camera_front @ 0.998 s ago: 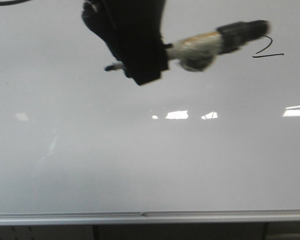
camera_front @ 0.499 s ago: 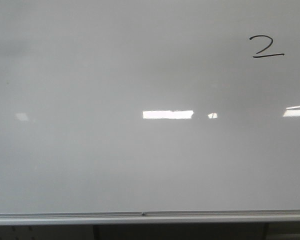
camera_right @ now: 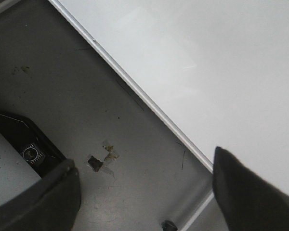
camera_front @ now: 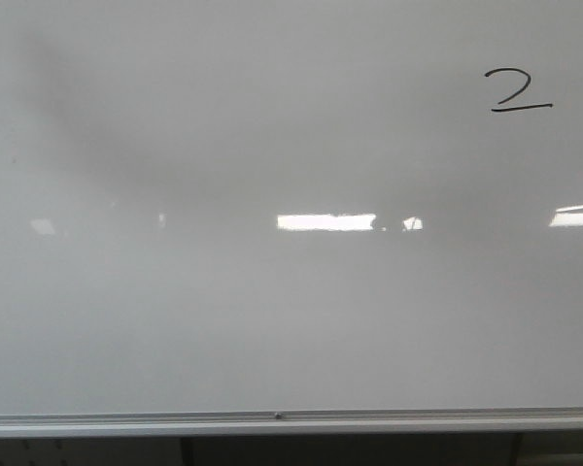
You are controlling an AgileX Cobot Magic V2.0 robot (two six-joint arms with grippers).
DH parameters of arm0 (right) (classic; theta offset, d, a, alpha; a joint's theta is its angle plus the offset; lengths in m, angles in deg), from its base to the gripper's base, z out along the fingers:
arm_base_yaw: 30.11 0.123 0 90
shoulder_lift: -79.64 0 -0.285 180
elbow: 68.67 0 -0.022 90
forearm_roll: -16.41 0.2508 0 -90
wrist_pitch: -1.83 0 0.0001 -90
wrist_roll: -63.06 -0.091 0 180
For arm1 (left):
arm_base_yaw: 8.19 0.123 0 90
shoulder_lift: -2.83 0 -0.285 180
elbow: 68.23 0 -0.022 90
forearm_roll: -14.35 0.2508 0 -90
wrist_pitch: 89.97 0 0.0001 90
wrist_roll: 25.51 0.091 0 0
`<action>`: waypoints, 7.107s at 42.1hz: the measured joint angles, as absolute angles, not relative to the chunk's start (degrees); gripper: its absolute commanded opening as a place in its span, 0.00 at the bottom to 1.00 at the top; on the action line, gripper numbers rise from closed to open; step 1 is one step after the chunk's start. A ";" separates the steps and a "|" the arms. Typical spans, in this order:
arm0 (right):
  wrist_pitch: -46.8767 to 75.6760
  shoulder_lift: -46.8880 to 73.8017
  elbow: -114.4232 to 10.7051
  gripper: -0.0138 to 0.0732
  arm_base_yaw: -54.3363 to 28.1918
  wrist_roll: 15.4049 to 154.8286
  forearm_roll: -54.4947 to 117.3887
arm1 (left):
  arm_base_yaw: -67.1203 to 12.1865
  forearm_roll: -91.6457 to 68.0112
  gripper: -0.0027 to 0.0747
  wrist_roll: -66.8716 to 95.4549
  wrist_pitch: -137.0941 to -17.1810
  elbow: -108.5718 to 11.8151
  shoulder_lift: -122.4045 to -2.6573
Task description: Write number 2 on whiteboard
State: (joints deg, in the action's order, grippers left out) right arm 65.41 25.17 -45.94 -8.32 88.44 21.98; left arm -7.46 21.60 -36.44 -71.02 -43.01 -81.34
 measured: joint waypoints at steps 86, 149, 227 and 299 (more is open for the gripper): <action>68.25 32.42 -45.98 0.84 -8.61 64.12 14.08 | -22.00 21.52 0.60 -30.01 -41.74 -52.18 -65.50; 72.64 46.41 -45.98 0.08 -8.61 59.94 14.08 | -38.52 13.18 0.01 -24.60 -35.73 -43.10 -42.53; 72.20 46.41 -45.98 0.08 -8.61 59.94 14.08 | -8.11 7.45 0.01 -24.44 -88.05 9.32 -5.66; 72.20 46.45 -45.98 0.08 -8.61 59.94 14.08 | -7.98 14.35 0.01 -28.90 -87.71 9.32 -4.73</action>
State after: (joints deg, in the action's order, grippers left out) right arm 72.20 46.45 -45.98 -8.61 59.94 14.08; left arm -7.98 14.35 -28.90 -87.71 9.32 -4.73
